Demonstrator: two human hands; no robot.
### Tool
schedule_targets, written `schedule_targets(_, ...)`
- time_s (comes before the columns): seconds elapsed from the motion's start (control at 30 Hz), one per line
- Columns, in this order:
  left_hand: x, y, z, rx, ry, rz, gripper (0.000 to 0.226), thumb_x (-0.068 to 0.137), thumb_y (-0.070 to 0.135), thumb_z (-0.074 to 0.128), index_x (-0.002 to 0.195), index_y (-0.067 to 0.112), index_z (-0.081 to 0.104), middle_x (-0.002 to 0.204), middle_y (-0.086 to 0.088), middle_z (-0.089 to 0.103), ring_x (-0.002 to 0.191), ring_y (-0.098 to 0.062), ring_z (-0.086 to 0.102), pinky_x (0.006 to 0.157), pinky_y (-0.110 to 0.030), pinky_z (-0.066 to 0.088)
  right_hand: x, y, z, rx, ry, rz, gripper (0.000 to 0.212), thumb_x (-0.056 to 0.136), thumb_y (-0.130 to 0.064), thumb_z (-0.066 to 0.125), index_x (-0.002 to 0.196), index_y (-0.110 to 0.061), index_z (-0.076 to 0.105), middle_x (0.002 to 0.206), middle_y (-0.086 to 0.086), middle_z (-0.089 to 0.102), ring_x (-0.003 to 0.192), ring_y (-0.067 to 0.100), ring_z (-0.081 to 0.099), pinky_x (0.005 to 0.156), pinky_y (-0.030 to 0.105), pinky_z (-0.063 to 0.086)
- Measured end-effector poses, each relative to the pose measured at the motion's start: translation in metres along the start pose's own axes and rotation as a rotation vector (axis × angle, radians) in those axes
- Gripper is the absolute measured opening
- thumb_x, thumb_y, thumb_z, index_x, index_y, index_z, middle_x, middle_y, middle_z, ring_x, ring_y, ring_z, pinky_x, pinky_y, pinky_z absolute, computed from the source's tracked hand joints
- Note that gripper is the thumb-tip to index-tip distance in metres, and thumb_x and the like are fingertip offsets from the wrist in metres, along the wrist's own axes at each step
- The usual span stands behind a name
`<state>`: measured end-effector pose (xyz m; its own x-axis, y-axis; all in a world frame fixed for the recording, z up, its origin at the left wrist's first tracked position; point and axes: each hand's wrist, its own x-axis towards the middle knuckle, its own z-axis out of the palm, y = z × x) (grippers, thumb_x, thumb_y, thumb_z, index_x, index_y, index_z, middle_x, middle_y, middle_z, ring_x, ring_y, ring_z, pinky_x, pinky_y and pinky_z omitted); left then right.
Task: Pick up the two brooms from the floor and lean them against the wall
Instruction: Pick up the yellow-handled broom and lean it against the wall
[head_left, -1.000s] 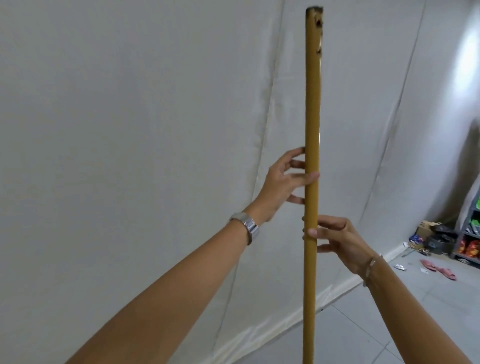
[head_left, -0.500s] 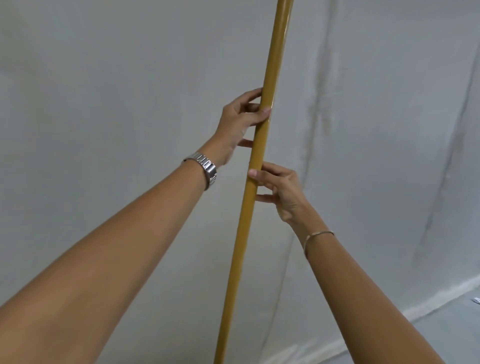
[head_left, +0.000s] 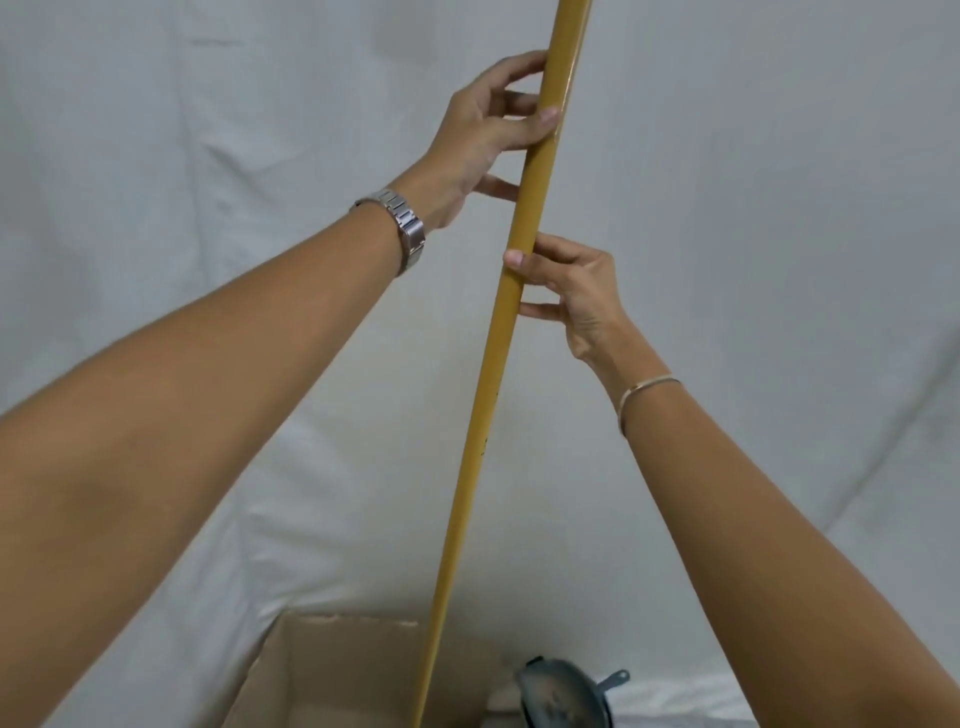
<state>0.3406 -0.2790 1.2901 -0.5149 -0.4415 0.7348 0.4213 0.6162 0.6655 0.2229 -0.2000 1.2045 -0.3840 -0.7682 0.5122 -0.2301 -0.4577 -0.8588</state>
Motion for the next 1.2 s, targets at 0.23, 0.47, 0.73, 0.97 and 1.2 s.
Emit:
schedule_targets(0.23, 0.009, -0.060, -0.097, 0.037, 0.032, -0.034, 0.047, 0.090, 0.019, 0.060, 0.134, 0.017, 0.043, 0.099, 0.004, 0.058, 0.092, -0.008, 0.061, 0.066, -0.033, 0.059, 0.056, 0.046, 0.088, -0.030, 0.013, -0.009, 0.021, 0.067, -0.010, 0.079, 0.087, -0.012, 0.073, 0.075, -0.001, 0.065, 0.071, 0.015, 0.070, 0.058, 0.033, 0.058)
schedule_targets(0.47, 0.022, -0.099, -0.140, 0.070, 0.026, -0.053, 0.045, 0.093, 0.017, 0.055, 0.135, 0.011, 0.041, 0.112, -0.001, 0.057, 0.097, -0.010, 0.062, 0.068, -0.032, 0.059, 0.087, 0.079, 0.124, -0.058, 0.089, -0.031, 0.020, 0.067, -0.009, 0.078, 0.086, -0.012, 0.072, 0.072, -0.002, 0.063, 0.067, 0.013, 0.070, 0.054, 0.030, 0.057)
schedule_targets(0.73, 0.034, -0.127, -0.156, 0.067, 0.013, -0.052, 0.049, 0.092, 0.016, 0.055, 0.138, 0.012, 0.038, 0.115, -0.003, 0.057, 0.103, -0.013, 0.061, 0.069, -0.032, 0.059, 0.112, 0.104, 0.136, -0.054, 0.127, -0.049, 0.019, 0.068, -0.009, 0.078, 0.084, -0.013, 0.071, 0.068, -0.005, 0.064, 0.064, 0.010, 0.069, 0.051, 0.026, 0.056)
schedule_targets(0.97, 0.040, -0.169, -0.171, -0.010, 0.013, -0.142, 0.052, 0.089, 0.015, 0.060, 0.137, 0.020, 0.039, 0.104, 0.003, 0.057, 0.098, -0.013, 0.060, 0.068, -0.042, 0.060, 0.138, 0.146, 0.136, -0.041, 0.048, 0.059, 0.018, 0.069, -0.005, 0.077, 0.084, -0.015, 0.071, 0.062, -0.011, 0.066, 0.062, 0.008, 0.068, 0.055, 0.029, 0.059)
schedule_targets(1.2, 0.053, -0.231, -0.179, -0.088, 0.102, -0.212, 0.049, 0.089, 0.013, 0.061, 0.134, 0.022, 0.044, 0.107, -0.001, 0.059, 0.087, -0.009, 0.061, 0.059, -0.029, 0.060, 0.171, 0.195, 0.136, -0.033, -0.011, 0.173, 0.023, 0.071, -0.008, 0.076, 0.093, -0.011, 0.071, 0.079, 0.000, 0.064, 0.066, 0.007, 0.068, 0.058, 0.024, 0.058)
